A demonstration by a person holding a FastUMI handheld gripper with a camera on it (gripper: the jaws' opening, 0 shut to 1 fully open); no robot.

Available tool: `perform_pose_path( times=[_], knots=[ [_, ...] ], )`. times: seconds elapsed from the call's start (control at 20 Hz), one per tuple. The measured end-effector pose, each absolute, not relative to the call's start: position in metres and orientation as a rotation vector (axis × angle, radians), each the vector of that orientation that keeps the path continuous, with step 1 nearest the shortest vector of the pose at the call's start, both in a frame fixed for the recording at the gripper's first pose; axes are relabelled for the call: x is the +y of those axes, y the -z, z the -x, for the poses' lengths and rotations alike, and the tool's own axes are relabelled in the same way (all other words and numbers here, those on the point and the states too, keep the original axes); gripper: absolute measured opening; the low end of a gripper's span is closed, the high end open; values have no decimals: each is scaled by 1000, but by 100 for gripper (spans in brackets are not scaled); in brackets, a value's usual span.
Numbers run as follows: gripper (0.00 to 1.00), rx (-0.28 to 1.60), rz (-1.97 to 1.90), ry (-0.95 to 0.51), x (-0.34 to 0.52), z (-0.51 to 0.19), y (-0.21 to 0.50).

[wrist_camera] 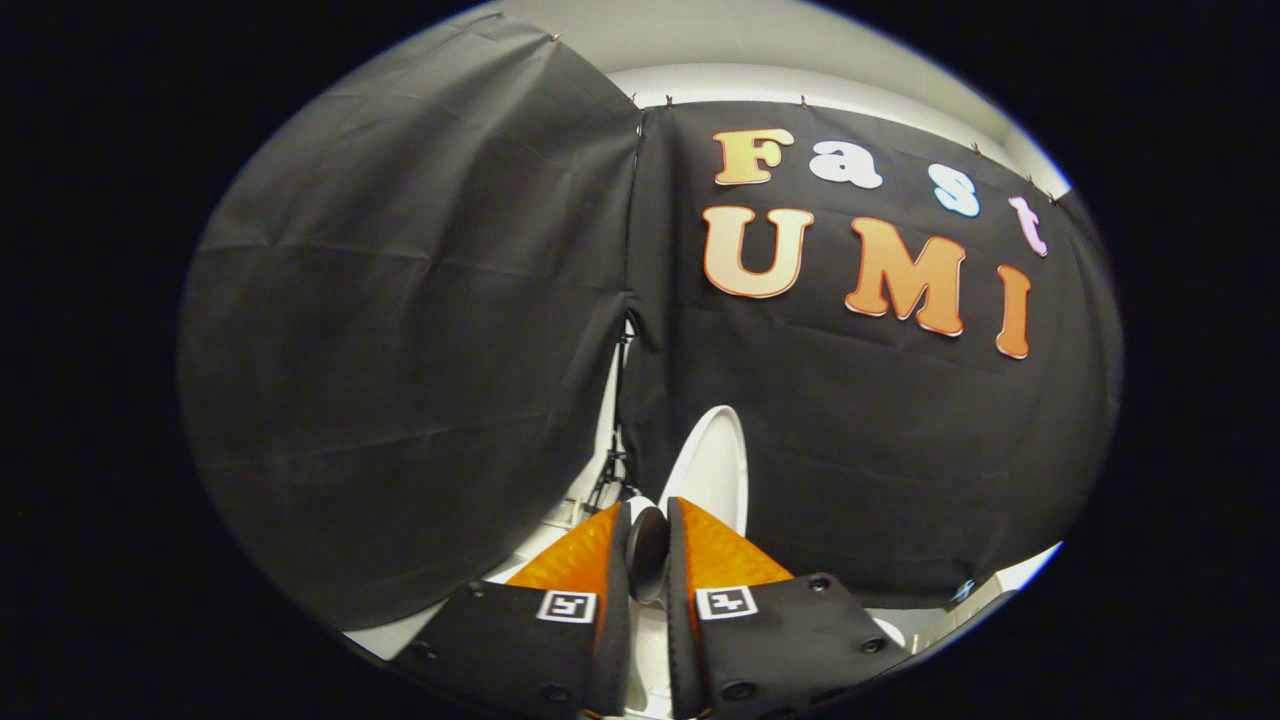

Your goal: Open the toilet lid.

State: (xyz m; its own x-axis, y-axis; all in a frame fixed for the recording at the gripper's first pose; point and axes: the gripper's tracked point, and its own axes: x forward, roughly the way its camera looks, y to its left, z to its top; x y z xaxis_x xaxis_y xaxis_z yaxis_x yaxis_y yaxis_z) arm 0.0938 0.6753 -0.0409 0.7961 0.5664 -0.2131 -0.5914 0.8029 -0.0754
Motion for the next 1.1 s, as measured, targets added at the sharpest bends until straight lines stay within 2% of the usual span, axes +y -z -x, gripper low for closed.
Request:
perform_pose_path(
  times=[0.2, 0.45, 0.8, 1.1],
  knots=[
    [58, 159, 107, -687, 677, -83, 20],
    [98, 90, 39, -663, 644, -95, -29],
    [98, 24, 62, -624, 550, -123, -80],
    [98, -3, 131, -444, 376, -129, -86]
  ],
)
